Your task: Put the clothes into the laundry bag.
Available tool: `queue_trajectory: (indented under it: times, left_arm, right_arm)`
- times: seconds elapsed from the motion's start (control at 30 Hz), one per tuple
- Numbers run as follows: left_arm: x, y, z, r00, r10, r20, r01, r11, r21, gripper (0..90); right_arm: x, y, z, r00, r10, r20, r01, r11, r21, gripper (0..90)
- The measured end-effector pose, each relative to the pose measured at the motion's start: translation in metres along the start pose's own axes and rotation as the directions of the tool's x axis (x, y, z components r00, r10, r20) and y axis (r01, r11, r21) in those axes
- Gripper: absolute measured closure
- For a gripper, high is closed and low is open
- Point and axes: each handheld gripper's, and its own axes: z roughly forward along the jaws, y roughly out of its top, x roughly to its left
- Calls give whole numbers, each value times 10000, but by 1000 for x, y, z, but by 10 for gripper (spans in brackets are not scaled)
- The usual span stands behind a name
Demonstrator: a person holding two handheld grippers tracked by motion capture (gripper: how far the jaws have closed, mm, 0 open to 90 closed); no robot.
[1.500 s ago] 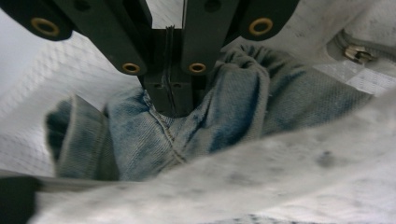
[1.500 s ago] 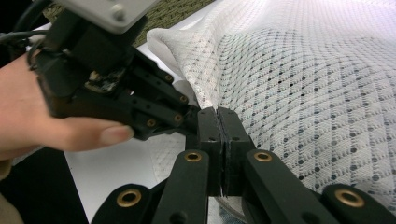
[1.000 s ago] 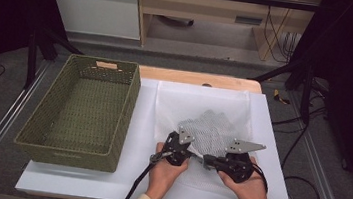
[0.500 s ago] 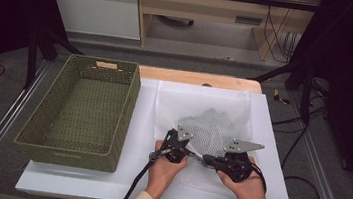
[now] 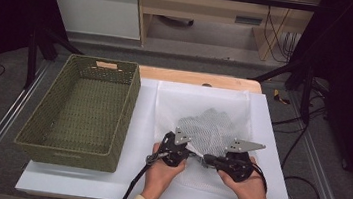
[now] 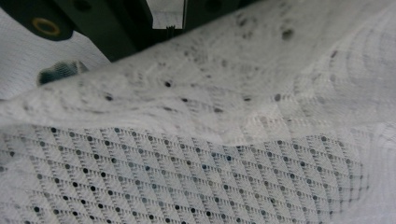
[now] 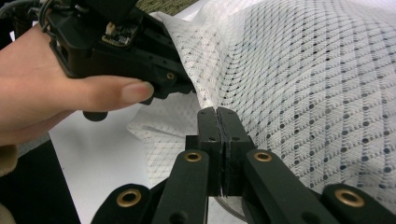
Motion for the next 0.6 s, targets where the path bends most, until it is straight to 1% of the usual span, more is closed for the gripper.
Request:
queue_trajectory:
  times: [0.03,0.1,0.17,0.27,0.3,0.33,0.43,0.53,0.6]
  left_arm:
    - [-2,0,-1,10000,76,60,-75,9999,-71,900]
    - [-7,0,-2,9999,44,154,-41,9999,-162,900]
    - [-14,0,-5,9997,11,250,-4,9997,-264,900]
    - [-25,1,-9,9991,85,422,-69,9992,-387,900]
    - [-29,1,-11,9987,107,490,-85,9989,-451,900]
    - [-34,2,-12,9984,89,563,-61,9987,-508,900]
    - [-47,6,-15,9972,19,745,30,9978,-655,900]
    - [-59,11,-15,9952,37,981,48,9962,-868,900]
    - [-64,14,-13,9943,26,1065,67,9961,-875,900]
  right_arm:
    - [-1,0,0,10000,-17,17,18,10000,-26,895]
    - [-2,-1,-1,9999,82,79,-82,10000,-23,895]
    - [-3,-1,-1,9999,125,93,-125,9999,-17,895]
    - [-5,-2,-1,9997,156,162,-156,9999,-23,895]
    - [-6,-2,-1,9994,282,217,-281,9996,-17,896]
    - [-7,-3,-2,9993,247,265,-246,9997,-44,895]
    - [-9,-3,-3,9985,426,335,-426,9991,-4,895]
    - [-11,-4,-3,9983,461,350,-460,9989,-38,895]
    - [-11,-4,-3,9981,485,370,-483,9988,-79,895]
